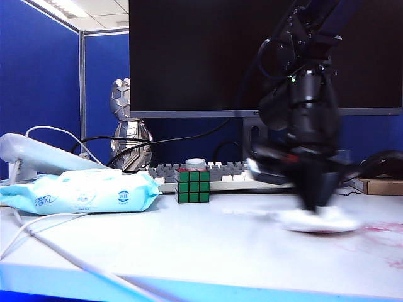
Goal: Use the wet wipes on the table to wipe the cherry juice off the table, then put the wipes back on the table.
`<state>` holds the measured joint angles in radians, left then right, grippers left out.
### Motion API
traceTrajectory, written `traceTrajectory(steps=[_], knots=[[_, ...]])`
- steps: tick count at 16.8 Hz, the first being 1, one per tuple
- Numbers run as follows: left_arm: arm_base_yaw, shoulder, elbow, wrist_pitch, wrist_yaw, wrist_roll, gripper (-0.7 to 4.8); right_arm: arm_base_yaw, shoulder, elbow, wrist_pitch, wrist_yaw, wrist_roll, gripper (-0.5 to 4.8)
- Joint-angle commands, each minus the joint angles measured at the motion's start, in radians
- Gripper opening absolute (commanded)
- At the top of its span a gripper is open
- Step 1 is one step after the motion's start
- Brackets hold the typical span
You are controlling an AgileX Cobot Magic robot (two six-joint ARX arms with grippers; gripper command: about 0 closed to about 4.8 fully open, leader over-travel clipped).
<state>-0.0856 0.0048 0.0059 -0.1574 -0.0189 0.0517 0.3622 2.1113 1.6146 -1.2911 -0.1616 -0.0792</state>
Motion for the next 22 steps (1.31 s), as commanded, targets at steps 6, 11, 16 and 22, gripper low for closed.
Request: traceTrajectory(steps=[6, 11, 16, 22], knots=[[0.002, -0.003, -0.001, -0.013, 0.0, 0.0, 0.23, -0.241, -0.003, 0.0, 0.015, 0.286, 0.019, -0.01], [0.002, -0.003, -0.001, -0.013, -0.001, 0.0, 0.23, -0.119, -0.003, -0.033, 0.019, -0.006, -0.054, -0.01], [0.002, -0.003, -0.001, -0.013, 0.0, 0.0, 0.23, 0.047, -0.002, -0.098, -0.014, 0.058, -0.056, -0.01], [0.002, -0.003, -0.001, -0.013, 0.0, 0.0, 0.23, -0.127, 0.008, -0.161, 0.022, 0.424, 0.027, -0.01]])
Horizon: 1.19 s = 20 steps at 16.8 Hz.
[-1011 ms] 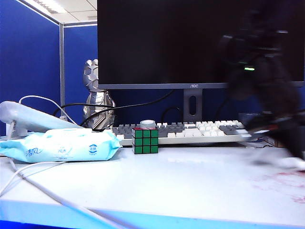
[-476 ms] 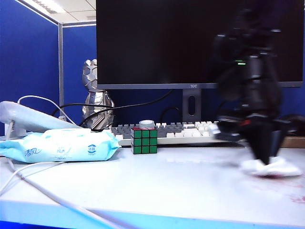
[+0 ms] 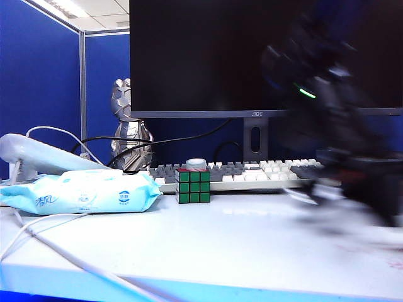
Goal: Use the wet wipes on the table to wipe the cherry juice off the table, then put the wipes back on the table.
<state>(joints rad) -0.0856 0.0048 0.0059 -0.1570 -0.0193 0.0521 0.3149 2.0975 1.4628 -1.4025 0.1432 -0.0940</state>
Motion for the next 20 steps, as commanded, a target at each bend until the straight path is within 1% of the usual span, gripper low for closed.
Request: traceTrajectory(steps=[1, 2, 3, 4, 5, 6, 7, 9, 11, 12, 14, 18, 19, 20], knots=[[0.002, -0.003, -0.001, -0.014, 0.0, 0.0, 0.23, -0.116, 0.021, -0.009, 0.157, 0.148, 0.045, -0.01], [0.002, -0.003, -0.001, -0.013, -0.001, 0.0, 0.23, -0.158, 0.021, -0.008, 0.187, 0.171, 0.049, -0.01], [0.002, -0.003, -0.001, -0.014, -0.002, 0.0, 0.23, -0.2, 0.021, -0.008, 0.208, 0.17, 0.048, -0.01], [0.002, -0.003, -0.001, -0.014, -0.002, 0.0, 0.23, -0.217, 0.021, -0.008, 0.22, 0.157, 0.043, -0.01], [0.002, -0.003, -0.001, -0.014, -0.003, 0.0, 0.23, -0.216, 0.02, -0.008, 0.235, 0.132, 0.032, -0.01], [0.002, -0.003, -0.001, -0.014, -0.003, 0.0, 0.23, -0.204, 0.02, -0.008, 0.257, 0.071, 0.01, -0.01], [0.002, -0.003, -0.001, -0.014, -0.003, 0.0, 0.23, -0.185, 0.019, -0.008, 0.271, 0.018, 0.006, -0.01], [0.002, -0.003, -0.001, -0.014, -0.003, 0.0, 0.23, -0.098, 0.019, -0.008, 0.298, -0.152, -0.035, -0.01], [0.002, -0.003, -0.001, -0.014, -0.003, 0.0, 0.23, -0.005, 0.019, -0.008, 0.271, -0.29, -0.06, -0.01], [0.002, -0.003, -0.001, -0.014, -0.003, 0.0, 0.23, 0.035, 0.019, -0.008, 0.248, -0.333, -0.068, -0.01], [0.002, -0.003, -0.001, -0.014, -0.003, 0.0, 0.23, 0.111, 0.019, -0.008, 0.208, -0.337, -0.071, -0.01], [0.002, -0.003, -0.001, -0.014, -0.003, 0.0, 0.23, 0.187, 0.019, -0.008, 0.168, -0.37, -0.09, -0.01], [0.002, -0.003, -0.001, -0.014, -0.003, 0.0, 0.23, 0.2, 0.02, -0.008, 0.143, -0.338, -0.09, -0.01], [0.002, -0.003, -0.001, -0.014, -0.003, 0.0, 0.23, 0.206, 0.02, -0.008, 0.115, -0.285, -0.09, -0.01]])
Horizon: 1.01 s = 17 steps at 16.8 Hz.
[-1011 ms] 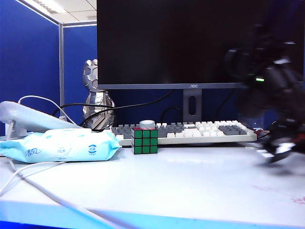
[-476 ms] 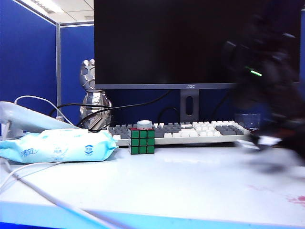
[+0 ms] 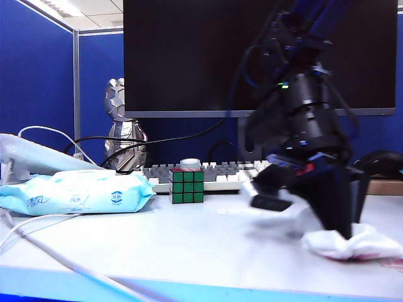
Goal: Use the wet wipes on the table to wipe the cherry juice off the table, then put the wipes back on the table.
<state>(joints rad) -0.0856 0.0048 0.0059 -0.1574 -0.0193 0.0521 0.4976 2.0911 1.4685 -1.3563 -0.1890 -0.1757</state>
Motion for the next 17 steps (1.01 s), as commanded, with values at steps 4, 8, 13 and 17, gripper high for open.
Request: traceTrajectory(steps=[4, 8, 13, 17], knots=[[0.002, -0.003, -0.001, -0.013, -0.003, 0.0, 0.23, -0.005, 0.027, -0.016, 0.01, 0.208, -0.001, -0.01], [0.002, -0.003, -0.001, -0.013, -0.003, 0.0, 0.23, -0.08, 0.027, -0.016, 0.007, 0.299, 0.017, -0.01], [0.002, -0.003, -0.001, -0.013, -0.003, 0.0, 0.23, -0.225, 0.026, -0.015, 0.078, 0.459, 0.045, -0.01], [0.002, -0.003, -0.001, -0.013, -0.003, 0.0, 0.23, -0.264, 0.023, -0.013, 0.227, 0.443, 0.026, -0.01]])
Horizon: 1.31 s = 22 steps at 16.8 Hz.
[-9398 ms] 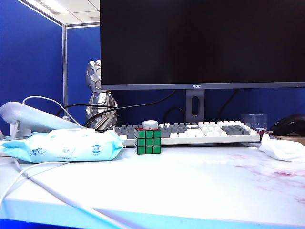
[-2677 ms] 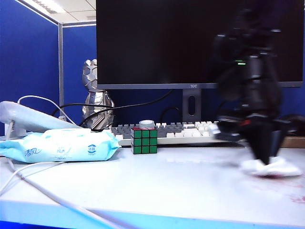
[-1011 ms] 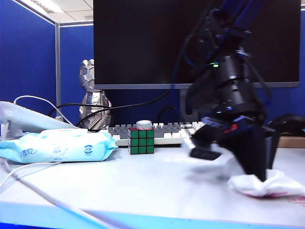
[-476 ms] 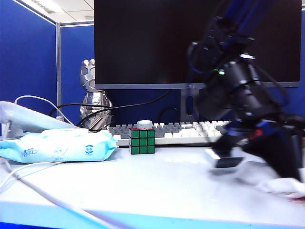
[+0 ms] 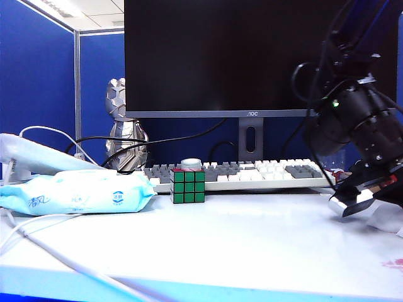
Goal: Use the wet wipes on the table to wipe the cherry juice off the table, then put the wipes back on the table.
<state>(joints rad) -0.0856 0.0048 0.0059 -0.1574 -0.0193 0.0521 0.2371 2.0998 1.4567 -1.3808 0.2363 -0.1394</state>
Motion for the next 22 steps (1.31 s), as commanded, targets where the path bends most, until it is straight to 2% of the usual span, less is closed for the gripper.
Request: traceTrajectory(steps=[1, 4, 7, 12, 17, 20, 22], knots=[[0.002, -0.003, -0.001, -0.013, -0.003, 0.0, 0.23, -0.003, 0.012, -0.002, 0.284, -0.008, -0.023, -0.01], [0.002, -0.003, -0.001, -0.013, -0.003, 0.0, 0.23, -0.003, -0.037, -0.002, 0.358, -0.118, -0.018, -0.01], [0.002, -0.003, -0.001, -0.013, -0.003, 0.0, 0.23, 0.001, -0.178, -0.002, 0.422, -0.162, -0.019, -0.01], [0.002, -0.003, -0.001, -0.013, -0.003, 0.0, 0.23, 0.002, -0.55, 0.0, 0.479, -0.204, -0.019, -0.01], [0.002, -0.003, -0.001, -0.013, -0.003, 0.0, 0.23, 0.002, -0.85, 0.0, 0.439, -0.214, -0.026, -0.01], [0.002, -0.003, -0.001, -0.013, -0.003, 0.0, 0.23, 0.002, -0.964, 0.0, 0.433, -0.214, -0.024, -0.01], [0.002, -0.003, -0.001, -0.013, -0.003, 0.0, 0.23, 0.003, -1.028, -0.012, 0.5, -0.245, -0.018, -0.01]])
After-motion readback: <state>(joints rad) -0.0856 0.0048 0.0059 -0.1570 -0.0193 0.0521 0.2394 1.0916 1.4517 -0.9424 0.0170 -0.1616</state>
